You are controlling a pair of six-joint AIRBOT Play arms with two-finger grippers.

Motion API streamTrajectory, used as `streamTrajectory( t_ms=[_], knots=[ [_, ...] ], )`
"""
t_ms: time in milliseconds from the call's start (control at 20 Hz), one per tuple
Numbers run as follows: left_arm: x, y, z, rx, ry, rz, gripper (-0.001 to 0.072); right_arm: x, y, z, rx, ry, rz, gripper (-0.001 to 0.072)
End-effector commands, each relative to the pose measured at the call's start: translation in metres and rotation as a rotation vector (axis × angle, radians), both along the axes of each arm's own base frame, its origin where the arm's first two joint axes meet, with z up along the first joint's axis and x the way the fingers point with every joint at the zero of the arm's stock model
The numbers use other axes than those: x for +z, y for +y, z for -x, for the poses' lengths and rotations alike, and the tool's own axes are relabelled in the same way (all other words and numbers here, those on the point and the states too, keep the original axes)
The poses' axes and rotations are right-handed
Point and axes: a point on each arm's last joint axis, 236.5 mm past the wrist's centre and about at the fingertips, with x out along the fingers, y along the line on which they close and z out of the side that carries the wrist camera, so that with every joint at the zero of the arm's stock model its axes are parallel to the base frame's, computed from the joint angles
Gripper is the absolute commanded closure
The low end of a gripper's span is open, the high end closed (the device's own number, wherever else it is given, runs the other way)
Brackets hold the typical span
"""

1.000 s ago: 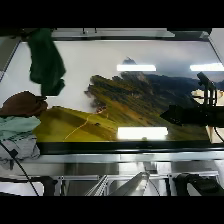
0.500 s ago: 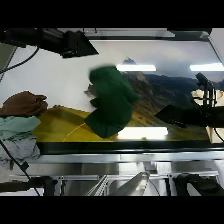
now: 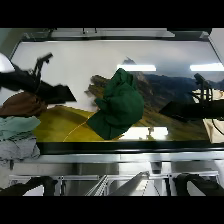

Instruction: Fold the shirts.

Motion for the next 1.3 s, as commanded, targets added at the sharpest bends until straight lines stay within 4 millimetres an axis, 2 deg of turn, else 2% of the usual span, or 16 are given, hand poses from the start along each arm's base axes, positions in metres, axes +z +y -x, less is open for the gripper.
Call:
streamTrajectory(
  t_ms=[0,100,250,400,500,700,750,800,850,900,950,1000,1050,1150,1250],
  knots=[
    [-0.091,0.015,0.040,0.087,0.082,-0.021,-0.0005,-0.028,0.020,-0.022,0.074,0.008,-0.068,0.0111],
    [-0.112,-0.001,0.044,0.107,0.111,0.056,-0.0004,-0.043,0.046,-0.035,0.122,-0.011,-0.117,0.0111],
    [-0.121,-0.031,0.034,0.103,0.145,0.197,-0.0003,-0.062,0.077,-0.054,0.139,-0.058,-0.136,0.0111],
    [-0.136,-0.050,0.030,0.036,0.188,0.189,0.0013,-0.073,0.099,-0.059,0.180,-0.056,-0.133,0.0112],
    [-0.140,-0.067,0.030,-0.022,0.204,0.188,0.0013,-0.072,0.107,-0.061,0.192,-0.058,-0.143,0.0112],
    [-0.147,-0.086,0.021,-0.074,0.202,0.182,0.0020,-0.062,0.109,-0.070,0.194,-0.093,-0.142,0.0112],
    [-0.148,-0.089,0.020,-0.082,0.203,0.181,0.0195,-0.059,0.111,-0.072,0.190,-0.097,-0.150,0.0112],
    [-0.148,-0.091,0.020,-0.093,0.207,0.184,0.0521,-0.056,0.113,-0.074,0.184,-0.100,-0.163,0.0114],
    [-0.146,-0.092,0.020,-0.100,0.203,0.186,0.0691,-0.055,0.115,-0.076,0.184,-0.109,-0.161,0.0127],
    [-0.141,-0.092,0.017,-0.103,0.192,0.189,0.0692,-0.057,0.116,-0.081,0.184,-0.120,-0.148,0.0236],
    [-0.136,-0.093,0.014,-0.108,0.180,0.192,0.0692,-0.062,0.117,-0.085,0.179,-0.115,-0.146,0.0391],
    [-0.130,-0.093,0.011,-0.109,0.169,0.198,0.0692,-0.068,0.118,-0.090,0.176,-0.106,-0.143,0.0501],
    [-0.123,-0.091,0.007,-0.108,0.154,0.203,0.0692,-0.073,0.119,-0.095,0.172,-0.094,-0.143,0.0661],
    [-0.103,-0.084,-0.003,-0.078,0.113,0.215,0.0693,-0.071,0.121,-0.105,0.172,-0.105,-0.145,0.0685],
    [-0.066,-0.067,-0.016,-0.041,0.020,0.230,0.0693,-0.041,0.126,-0.111,0.220,-0.170,-0.155,0.0686]
  ],
)
